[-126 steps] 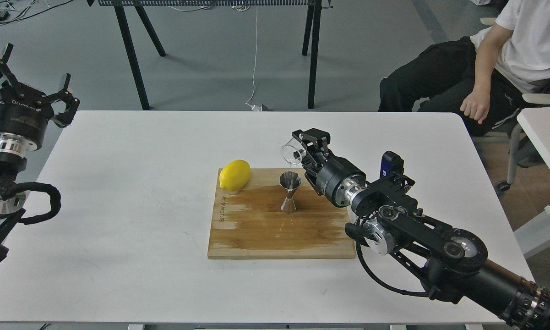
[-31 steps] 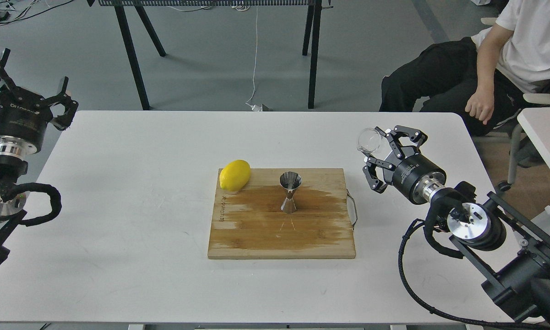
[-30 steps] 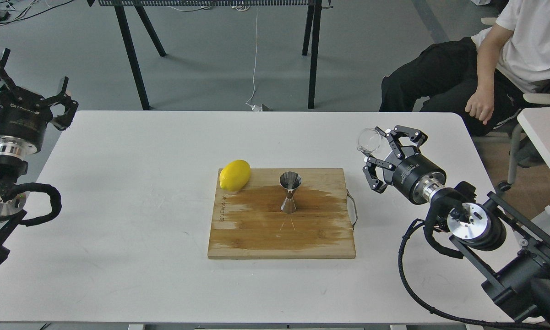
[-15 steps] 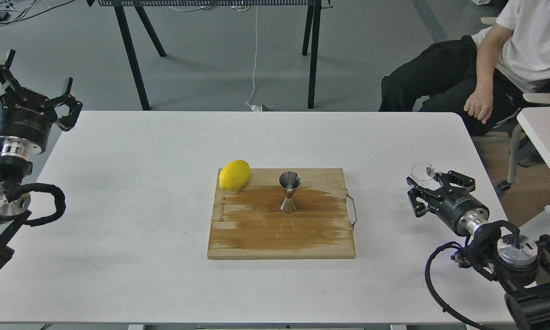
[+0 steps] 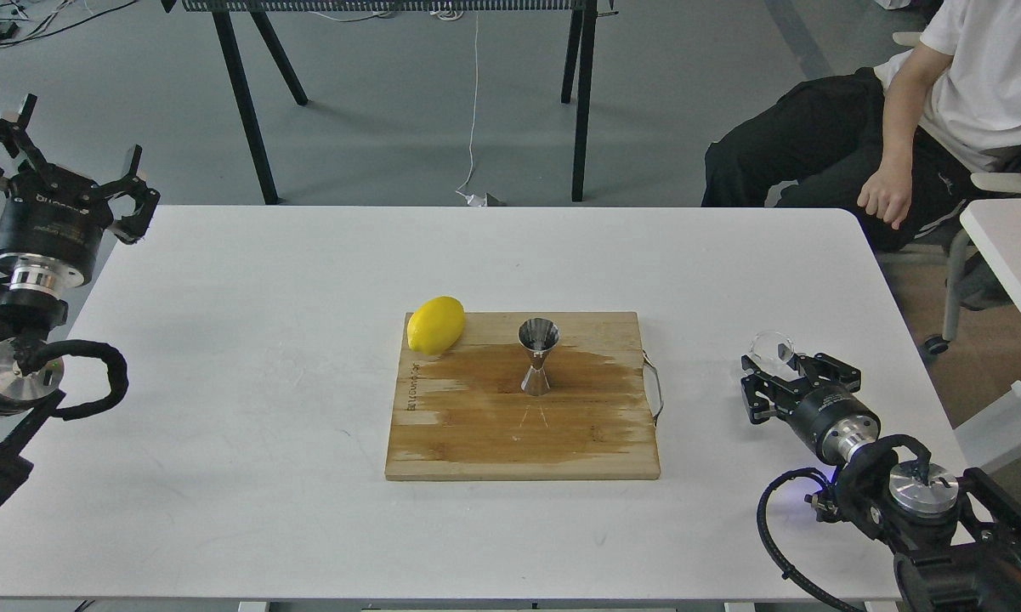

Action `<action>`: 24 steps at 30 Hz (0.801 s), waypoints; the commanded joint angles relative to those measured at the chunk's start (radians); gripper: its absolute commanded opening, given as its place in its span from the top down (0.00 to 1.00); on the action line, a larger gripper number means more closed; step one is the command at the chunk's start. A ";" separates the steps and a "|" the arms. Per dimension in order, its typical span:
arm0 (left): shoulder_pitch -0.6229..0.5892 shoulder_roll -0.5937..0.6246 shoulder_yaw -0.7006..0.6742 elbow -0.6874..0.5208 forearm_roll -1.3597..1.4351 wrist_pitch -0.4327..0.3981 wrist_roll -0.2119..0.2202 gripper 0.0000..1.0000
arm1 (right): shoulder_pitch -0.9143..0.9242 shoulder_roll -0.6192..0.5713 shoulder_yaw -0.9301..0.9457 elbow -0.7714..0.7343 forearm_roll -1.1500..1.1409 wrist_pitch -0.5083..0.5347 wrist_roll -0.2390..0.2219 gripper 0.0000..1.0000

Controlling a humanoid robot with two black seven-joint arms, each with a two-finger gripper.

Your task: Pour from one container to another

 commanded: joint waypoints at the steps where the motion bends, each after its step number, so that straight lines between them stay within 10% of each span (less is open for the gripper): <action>1: 0.000 0.000 0.001 0.000 0.000 -0.002 0.000 0.00 | -0.001 0.000 0.000 0.001 0.000 0.000 0.000 0.44; 13: 0.000 0.000 0.001 0.000 0.000 -0.002 0.000 0.00 | -0.011 -0.001 0.000 0.001 0.000 0.009 0.009 0.19; 24: 0.000 0.000 0.004 0.000 0.000 0.000 0.000 0.00 | -0.018 0.000 0.001 -0.080 0.000 0.093 0.014 0.20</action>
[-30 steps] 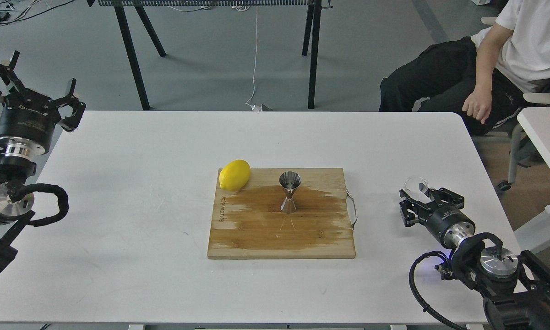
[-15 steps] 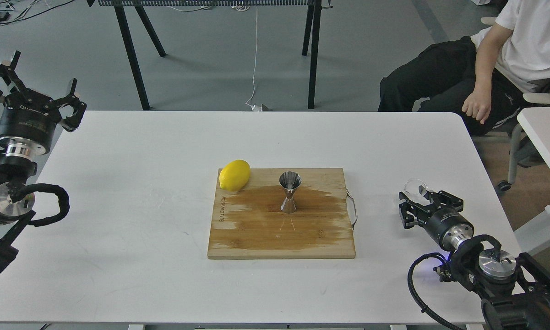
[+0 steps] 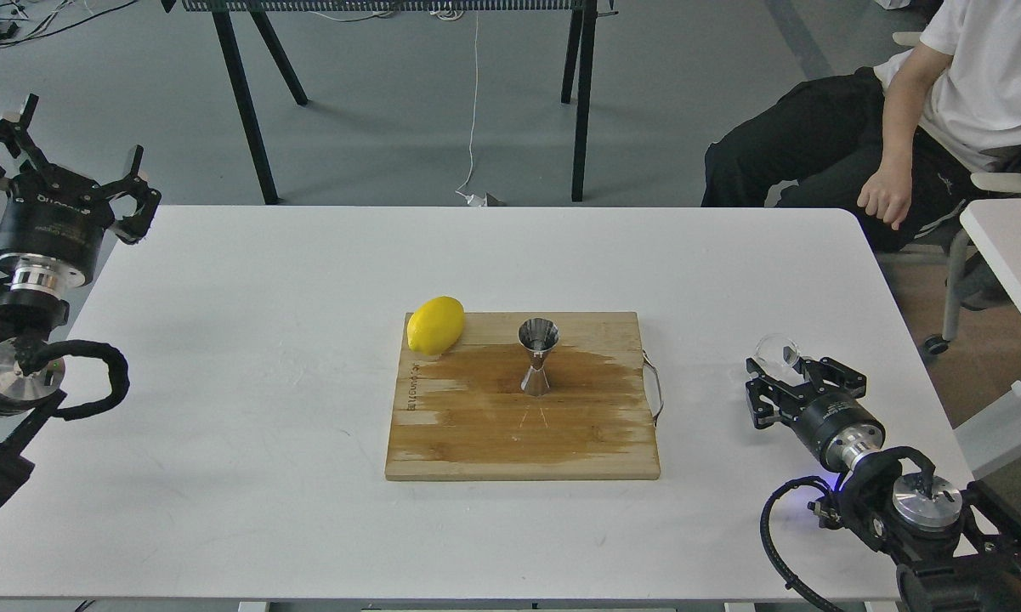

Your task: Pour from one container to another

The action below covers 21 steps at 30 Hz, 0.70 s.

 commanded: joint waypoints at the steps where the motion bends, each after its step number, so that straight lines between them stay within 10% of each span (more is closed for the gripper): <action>1: 0.000 -0.002 0.002 0.000 0.000 0.001 0.000 0.00 | 0.003 0.001 0.001 -0.043 0.000 0.041 0.000 0.25; 5: 0.000 0.000 0.002 0.000 0.000 0.001 0.000 0.00 | 0.003 0.001 0.001 -0.051 0.001 0.070 -0.003 0.60; 8: 0.000 0.000 0.002 0.000 0.000 -0.001 0.000 0.00 | 0.003 0.001 0.001 -0.045 0.001 0.070 -0.007 0.64; 21: 0.000 0.002 0.002 0.000 0.000 -0.001 0.000 0.00 | 0.009 0.017 0.018 -0.048 0.003 0.027 -0.004 0.22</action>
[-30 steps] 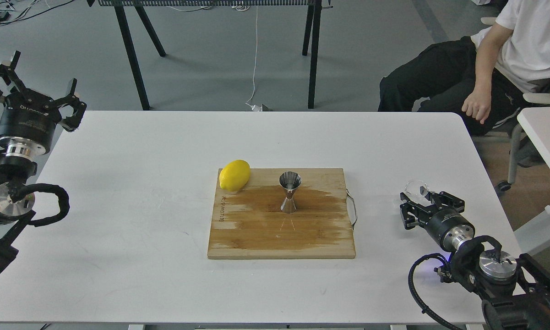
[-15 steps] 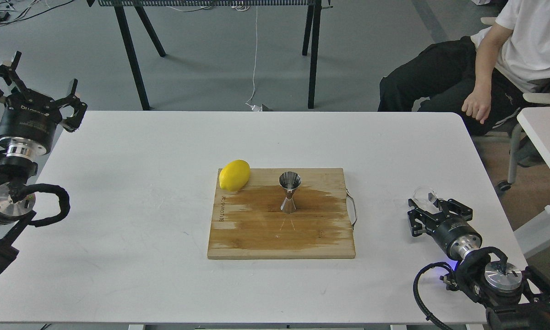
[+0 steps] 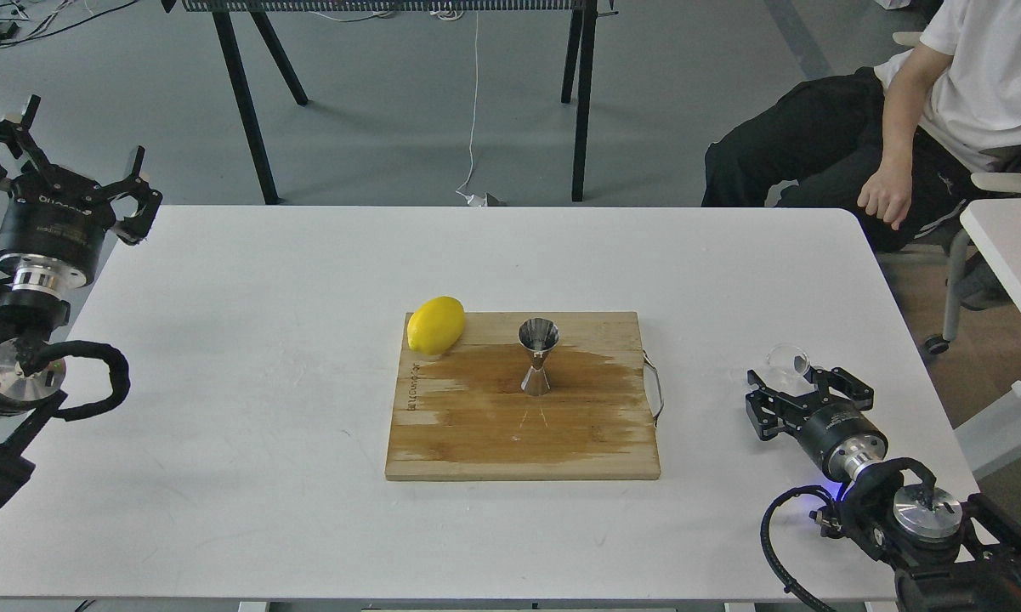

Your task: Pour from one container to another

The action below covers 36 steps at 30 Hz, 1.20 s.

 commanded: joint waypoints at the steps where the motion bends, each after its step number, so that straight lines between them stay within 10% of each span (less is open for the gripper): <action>1: 0.000 0.000 0.000 0.000 0.000 0.001 0.000 0.00 | 0.000 0.002 0.013 0.001 0.000 -0.001 0.001 0.21; 5: 0.000 0.000 0.000 0.000 0.000 -0.001 0.000 0.00 | 0.003 0.002 0.015 0.017 0.000 -0.001 0.001 0.06; 25: 0.000 0.011 -0.003 0.000 0.000 -0.004 0.000 0.00 | 0.110 -0.061 0.016 0.138 -0.034 0.234 0.028 0.01; 32: 0.000 0.000 0.000 0.000 -0.002 -0.004 0.000 0.00 | 0.306 -0.073 0.015 0.070 -0.166 0.234 0.253 0.00; 36: -0.003 -0.006 -0.005 0.002 0.000 0.002 0.015 0.00 | 0.400 -0.073 0.001 0.032 -0.175 0.234 0.283 0.00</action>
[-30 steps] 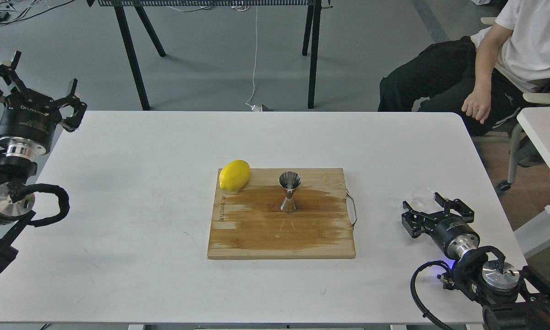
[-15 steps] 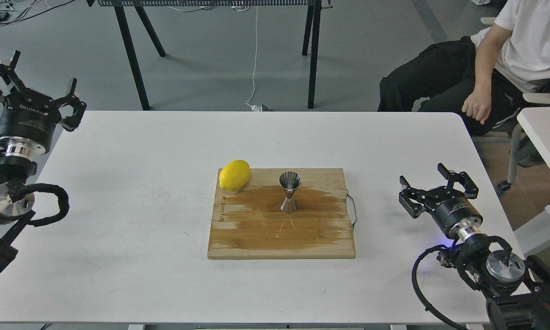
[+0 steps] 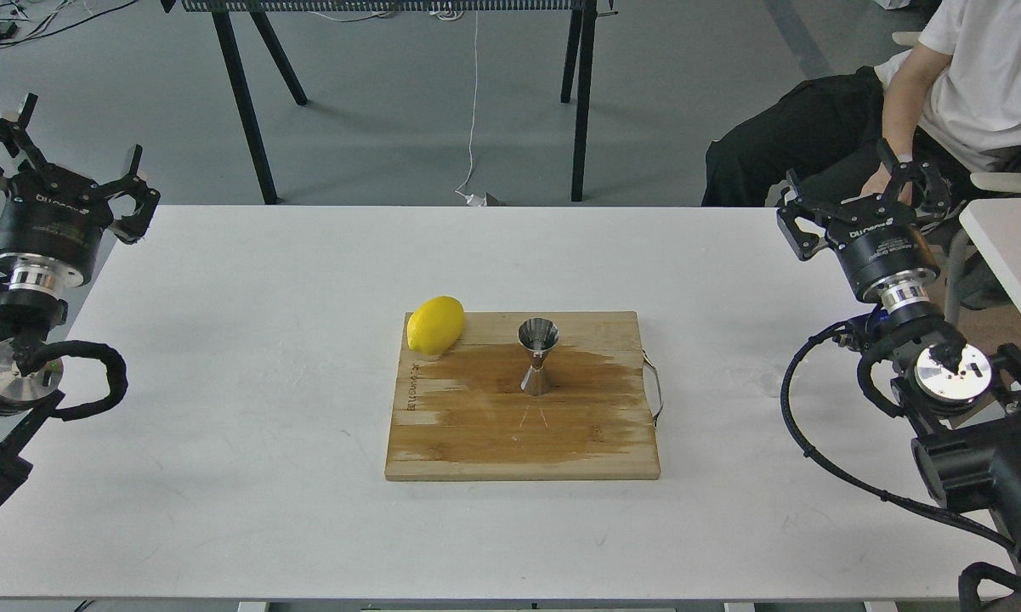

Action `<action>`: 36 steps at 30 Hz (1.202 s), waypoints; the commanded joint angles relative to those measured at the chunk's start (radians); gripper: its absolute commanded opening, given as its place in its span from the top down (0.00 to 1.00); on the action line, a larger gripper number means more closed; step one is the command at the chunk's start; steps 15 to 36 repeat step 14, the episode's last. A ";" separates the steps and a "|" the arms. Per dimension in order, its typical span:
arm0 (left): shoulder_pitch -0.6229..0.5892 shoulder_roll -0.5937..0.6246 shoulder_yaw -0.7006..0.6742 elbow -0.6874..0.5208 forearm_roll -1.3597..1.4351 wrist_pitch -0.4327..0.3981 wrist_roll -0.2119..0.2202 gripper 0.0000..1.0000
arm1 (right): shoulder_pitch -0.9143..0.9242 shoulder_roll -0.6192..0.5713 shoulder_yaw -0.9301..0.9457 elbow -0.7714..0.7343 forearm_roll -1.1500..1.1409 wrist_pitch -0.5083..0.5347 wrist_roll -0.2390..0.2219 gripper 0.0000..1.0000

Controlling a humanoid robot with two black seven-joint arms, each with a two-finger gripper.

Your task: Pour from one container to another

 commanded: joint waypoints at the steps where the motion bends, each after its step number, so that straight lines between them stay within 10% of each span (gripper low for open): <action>1: -0.004 -0.014 -0.004 0.001 0.001 0.004 0.016 0.00 | 0.076 -0.003 -0.011 -0.024 -0.007 0.000 0.017 0.00; 36: -0.027 -0.023 -0.006 0.015 0.001 -0.009 0.036 0.00 | 0.099 -0.012 -0.012 -0.078 -0.007 0.000 0.006 0.00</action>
